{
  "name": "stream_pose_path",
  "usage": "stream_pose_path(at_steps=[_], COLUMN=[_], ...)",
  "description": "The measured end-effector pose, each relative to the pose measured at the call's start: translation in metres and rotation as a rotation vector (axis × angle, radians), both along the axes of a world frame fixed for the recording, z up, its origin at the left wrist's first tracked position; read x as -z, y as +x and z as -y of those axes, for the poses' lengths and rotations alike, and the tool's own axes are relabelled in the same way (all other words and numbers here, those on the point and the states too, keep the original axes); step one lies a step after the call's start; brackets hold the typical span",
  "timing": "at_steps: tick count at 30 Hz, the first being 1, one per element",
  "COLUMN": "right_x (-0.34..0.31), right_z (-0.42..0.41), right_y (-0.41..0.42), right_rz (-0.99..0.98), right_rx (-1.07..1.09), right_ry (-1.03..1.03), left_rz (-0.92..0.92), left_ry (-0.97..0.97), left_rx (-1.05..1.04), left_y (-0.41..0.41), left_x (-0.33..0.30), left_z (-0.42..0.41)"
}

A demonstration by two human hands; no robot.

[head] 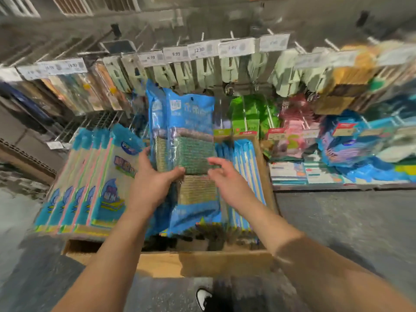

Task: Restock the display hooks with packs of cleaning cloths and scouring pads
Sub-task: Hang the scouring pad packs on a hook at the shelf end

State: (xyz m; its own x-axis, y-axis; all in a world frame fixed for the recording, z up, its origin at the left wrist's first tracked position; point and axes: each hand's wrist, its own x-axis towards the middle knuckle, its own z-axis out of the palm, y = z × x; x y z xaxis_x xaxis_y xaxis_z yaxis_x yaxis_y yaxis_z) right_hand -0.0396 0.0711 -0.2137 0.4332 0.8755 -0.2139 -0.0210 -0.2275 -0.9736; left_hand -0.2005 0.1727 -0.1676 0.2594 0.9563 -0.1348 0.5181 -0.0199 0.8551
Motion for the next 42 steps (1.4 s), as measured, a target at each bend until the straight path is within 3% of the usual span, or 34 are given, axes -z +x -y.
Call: stream_pose_path(at_steps=[5, 14, 17, 24, 30, 39, 42], right_x=[-0.005, -0.001, -0.012, -0.048, -0.058, -0.050, -0.060], right_z=[0.118, 0.405, 0.490, 0.647, 0.729, 0.838, 0.867], right_y=[0.105, 0.275, 0.322, 0.391, 0.457, 0.627, 0.684], right_rz=[0.086, -0.466, -0.555, -0.472, -0.314, -0.156, -0.157], right_rx=[0.323, 0.567, 0.670, 0.899, 1.176, 1.283, 1.281], right_ry=[0.036, 0.146, 0.213, 0.273, 0.296, 0.298, 0.375], left_rz=[0.202, 0.322, 0.339, 0.324, 0.281, 0.245, 0.242], left_ry=[-0.210, -0.448, -0.487, -0.528, -0.555, -0.564, -0.468], left_rx=[0.179, 0.558, 0.688, 1.000, 1.266, 1.315, 1.357], left_y=[0.084, 0.283, 0.348, 0.482, 0.594, 0.831, 0.906], left_x=[-0.006, 0.001, -0.007, -0.015, -0.014, -0.022, -0.039], left_z=[0.101, 0.331, 0.404, 0.535, 0.619, 0.707, 0.734])
